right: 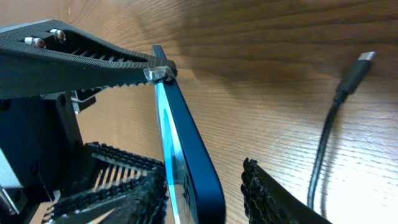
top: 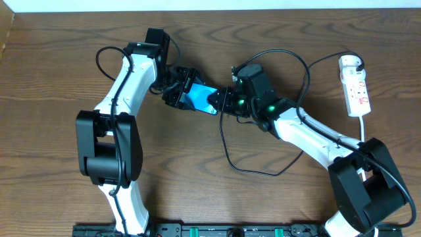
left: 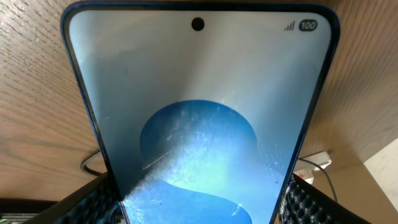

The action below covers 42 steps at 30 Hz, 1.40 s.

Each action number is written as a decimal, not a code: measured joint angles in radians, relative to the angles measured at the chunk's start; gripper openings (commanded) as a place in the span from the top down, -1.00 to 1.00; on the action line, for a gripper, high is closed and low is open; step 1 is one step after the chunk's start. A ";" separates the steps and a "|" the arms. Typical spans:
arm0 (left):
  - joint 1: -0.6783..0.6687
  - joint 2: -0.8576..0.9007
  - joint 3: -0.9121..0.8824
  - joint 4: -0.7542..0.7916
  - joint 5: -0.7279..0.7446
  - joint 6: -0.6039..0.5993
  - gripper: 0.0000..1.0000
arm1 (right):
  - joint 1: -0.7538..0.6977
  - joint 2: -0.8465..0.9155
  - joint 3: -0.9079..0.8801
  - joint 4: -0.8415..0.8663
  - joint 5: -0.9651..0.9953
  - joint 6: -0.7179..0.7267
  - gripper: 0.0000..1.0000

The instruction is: Plug charger to phone and switch on socket

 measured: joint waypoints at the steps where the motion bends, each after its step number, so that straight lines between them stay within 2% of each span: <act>1: 0.000 0.000 0.000 0.000 0.004 0.000 -0.15 | 0.001 0.003 0.000 0.010 0.001 0.002 0.25; 21: -0.008 0.000 0.000 0.000 0.036 0.000 -0.15 | 0.012 0.042 0.000 0.097 -0.001 0.009 0.54; 25: -0.008 0.000 0.000 0.000 0.036 0.000 -0.15 | 0.012 0.042 0.000 0.098 -0.001 0.012 0.78; 33: -0.008 0.000 0.000 0.005 0.037 -0.003 -0.15 | 0.012 0.042 0.007 0.105 -0.012 0.034 0.98; 42: -0.008 -0.002 0.003 0.002 0.055 -0.006 -0.15 | 0.008 0.049 0.006 0.091 -0.008 0.053 0.98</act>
